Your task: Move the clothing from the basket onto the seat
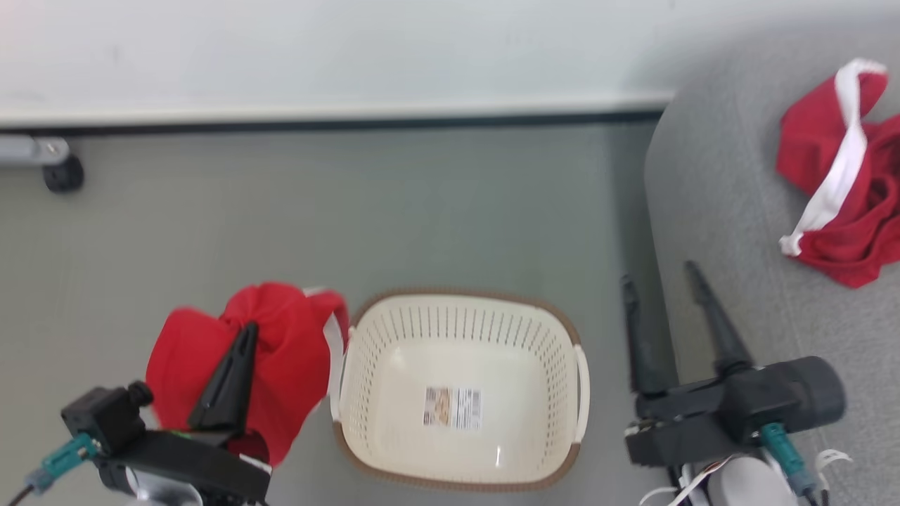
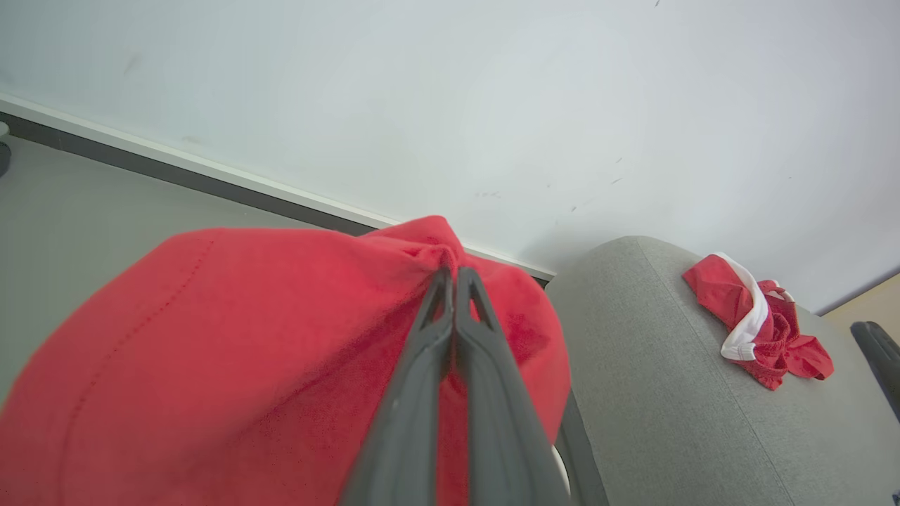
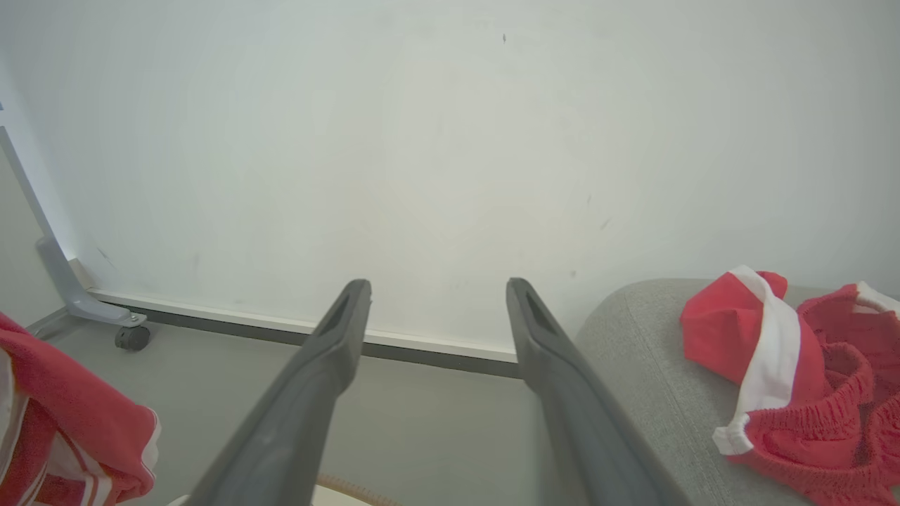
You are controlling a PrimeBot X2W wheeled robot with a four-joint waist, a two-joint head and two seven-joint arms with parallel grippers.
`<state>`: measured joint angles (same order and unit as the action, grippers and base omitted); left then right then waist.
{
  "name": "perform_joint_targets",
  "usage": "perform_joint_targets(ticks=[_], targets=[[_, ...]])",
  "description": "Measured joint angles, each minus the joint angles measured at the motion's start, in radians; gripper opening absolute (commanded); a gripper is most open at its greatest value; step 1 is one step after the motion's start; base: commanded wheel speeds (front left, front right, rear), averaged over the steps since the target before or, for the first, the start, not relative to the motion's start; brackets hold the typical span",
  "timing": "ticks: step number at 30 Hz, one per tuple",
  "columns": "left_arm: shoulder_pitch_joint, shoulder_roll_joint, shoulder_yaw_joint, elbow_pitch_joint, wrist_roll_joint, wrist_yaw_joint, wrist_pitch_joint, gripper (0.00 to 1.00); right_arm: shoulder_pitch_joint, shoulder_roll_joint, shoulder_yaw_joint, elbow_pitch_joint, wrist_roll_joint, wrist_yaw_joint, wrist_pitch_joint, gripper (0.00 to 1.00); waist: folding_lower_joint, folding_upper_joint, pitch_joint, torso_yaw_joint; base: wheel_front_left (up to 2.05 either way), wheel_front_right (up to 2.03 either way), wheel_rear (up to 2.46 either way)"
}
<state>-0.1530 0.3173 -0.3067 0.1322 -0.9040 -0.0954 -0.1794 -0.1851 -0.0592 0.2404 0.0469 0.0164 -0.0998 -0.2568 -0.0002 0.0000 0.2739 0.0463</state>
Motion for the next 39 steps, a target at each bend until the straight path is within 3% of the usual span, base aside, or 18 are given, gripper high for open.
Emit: perform_joint_targets(ticks=[2,7,11,17,28,34,35,36,39], targets=[[0.020,0.001,-0.004,-0.009,0.004,0.008,0.000,0.00,0.000,-0.007,0.028,0.005,-0.002,0.027,0.000,1.00,0.0000,0.0000,-0.032,0.002,0.00,0.00,0.00],[0.038,0.008,-0.043,-0.038,0.038,0.012,0.015,0.00,-0.002,-0.030,0.139,0.042,-0.001,0.153,0.000,1.00,-0.0001,0.0000,-0.112,0.003,0.00,0.00,0.00],[0.039,0.007,-0.073,-0.084,0.053,0.024,0.036,0.00,-0.006,-0.036,0.212,0.055,0.009,0.223,0.000,1.00,0.0000,0.0000,-0.173,0.005,0.00,0.00,0.00],[0.043,0.005,-0.130,-0.166,0.088,0.042,0.074,0.00,-0.021,-0.026,0.318,0.068,0.039,0.224,0.000,1.00,0.0000,-0.0001,-0.243,0.011,0.00,0.00,0.00],[0.064,-0.038,-0.304,-0.344,0.135,0.033,0.162,0.00,-0.036,-0.038,0.424,0.099,0.109,0.224,0.005,1.00,0.0001,0.0000,-0.297,0.037,0.00,0.00,0.00],[0.062,-0.044,-0.321,-0.416,0.155,0.034,0.188,0.00,-0.035,-0.054,0.508,0.121,0.169,0.224,0.019,0.98,0.0001,0.0000,-0.306,0.050,0.00,0.00,0.00],[0.062,-0.044,-0.324,-0.426,0.154,0.034,0.197,0.00,-0.035,-0.055,0.514,0.122,0.179,0.224,0.019,0.15,0.0001,0.0001,-0.306,0.050,0.00,0.00,0.00],[0.062,-0.044,-0.325,-0.434,0.153,0.034,0.202,0.00,-0.035,-0.056,0.520,0.121,0.187,0.224,0.019,0.00,0.0001,0.0000,-0.307,0.050,0.00,0.00,0.00],[0.062,-0.040,-0.322,-0.437,0.150,0.046,0.214,0.00,-0.037,-0.058,0.544,0.113,0.224,0.224,0.019,0.00,0.0002,0.0001,-0.307,0.049,0.00,0.00,0.00]])
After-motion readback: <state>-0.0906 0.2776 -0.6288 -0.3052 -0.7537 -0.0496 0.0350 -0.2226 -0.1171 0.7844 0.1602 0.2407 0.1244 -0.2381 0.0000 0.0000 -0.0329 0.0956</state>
